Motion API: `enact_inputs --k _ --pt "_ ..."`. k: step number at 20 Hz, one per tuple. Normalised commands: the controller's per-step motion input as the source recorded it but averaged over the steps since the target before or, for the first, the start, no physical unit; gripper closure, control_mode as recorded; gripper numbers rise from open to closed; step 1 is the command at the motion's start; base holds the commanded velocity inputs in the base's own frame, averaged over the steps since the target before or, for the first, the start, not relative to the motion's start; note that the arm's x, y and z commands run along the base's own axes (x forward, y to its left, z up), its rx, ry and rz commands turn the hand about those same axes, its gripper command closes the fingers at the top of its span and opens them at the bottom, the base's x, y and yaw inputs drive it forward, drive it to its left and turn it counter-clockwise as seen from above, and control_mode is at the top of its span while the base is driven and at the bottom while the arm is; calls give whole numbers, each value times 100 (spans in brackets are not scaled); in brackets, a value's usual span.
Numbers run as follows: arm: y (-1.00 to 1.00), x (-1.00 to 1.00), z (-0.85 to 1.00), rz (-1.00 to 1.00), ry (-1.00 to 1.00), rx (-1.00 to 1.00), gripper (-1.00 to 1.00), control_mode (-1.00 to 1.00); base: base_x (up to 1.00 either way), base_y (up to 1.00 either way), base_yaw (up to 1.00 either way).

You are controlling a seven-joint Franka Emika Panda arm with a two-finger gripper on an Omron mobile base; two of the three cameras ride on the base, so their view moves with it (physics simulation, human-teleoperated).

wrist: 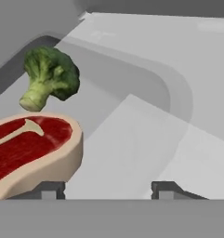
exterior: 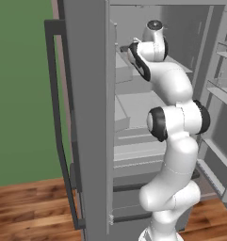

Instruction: Place the tupperware containing the steak and broccoli meal in the microwave. Close the microwave door and press the start button to reheat the meal.

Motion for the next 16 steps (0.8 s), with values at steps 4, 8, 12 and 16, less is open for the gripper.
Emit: enact_inputs --k 4,8,12,16 --pt "0 0 0 0 0 0 100 -100 0 0 0" --pt "0 -23 -2 -6 -5 0 100 -100 0 0 0" --pt "-4 -54 0 -14 -10 0 100 -100 0 0 0" --pt "-2 -95 0 -10 -3 0 100 -100 0 0 0"
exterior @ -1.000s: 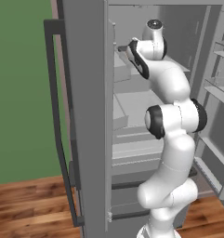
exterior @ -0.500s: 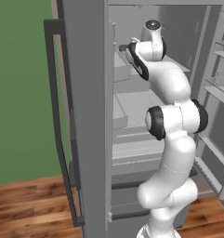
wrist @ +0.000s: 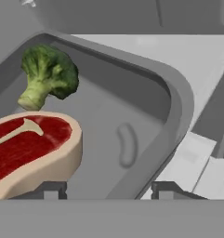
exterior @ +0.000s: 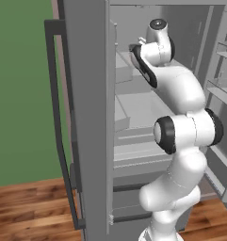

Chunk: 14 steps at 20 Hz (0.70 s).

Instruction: Place the tupperware containing the steak and broccoli meal in the microwave. Close the microwave door and press the start button to reheat the meal.

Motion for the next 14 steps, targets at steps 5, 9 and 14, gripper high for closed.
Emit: enact_inputs --k 5,9,14 --pt "-2 -100 0 -4 0 0 100 -100 0 0 0" --pt "0 -100 0 0 0 0 100 -100 0 0 0" --pt "0 -100 0 0 0 2 100 -100 0 0 0"
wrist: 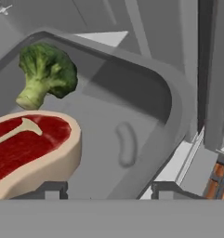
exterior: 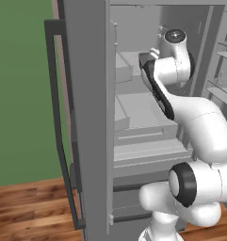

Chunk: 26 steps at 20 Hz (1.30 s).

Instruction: Place the tupperware containing the steak and broccoli meal in the microwave. Close the microwave door and press the start button to reheat the meal.

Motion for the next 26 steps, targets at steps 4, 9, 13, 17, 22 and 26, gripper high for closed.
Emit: enact_inputs --k 4,9,13,17,22,26 --pt "0 -100 -3 7 1 3 100 -100 0 0 0" --pt "0 -88 -17 5 10 0 100 -100 0 0 0" --pt "0 -72 -20 4 9 0 100 -100 0 0 0" --pt "0 -40 -16 3 6 0 100 -100 0 0 0" --pt "0 -3 -2 0 1 0 100 -100 0 0 0" --pt "0 0 0 0 0 0 100 -100 0 0 0"
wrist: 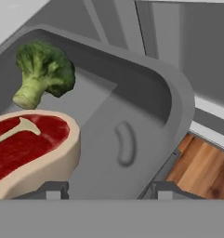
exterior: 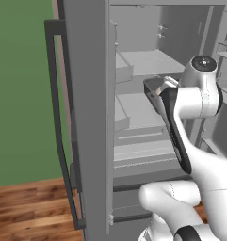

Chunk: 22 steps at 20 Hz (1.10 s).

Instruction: Place the tupperware containing the steak and broccoli meal in the microwave. Close the microwave door and press the start button to reheat the meal.

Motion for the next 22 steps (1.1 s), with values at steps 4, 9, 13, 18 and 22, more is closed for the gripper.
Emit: enact_inputs --k 4,9,13,18,22 --pt "0 0 0 0 0 0 100 100 -8 0 0" --pt "0 0 0 0 0 0 100 100 -61 0 0" --pt "0 0 0 0 0 0 100 100 -82 0 0" --pt "0 0 0 0 0 0 100 100 -75 10 0" --pt "0 0 0 0 0 0 100 100 -44 19 -11"
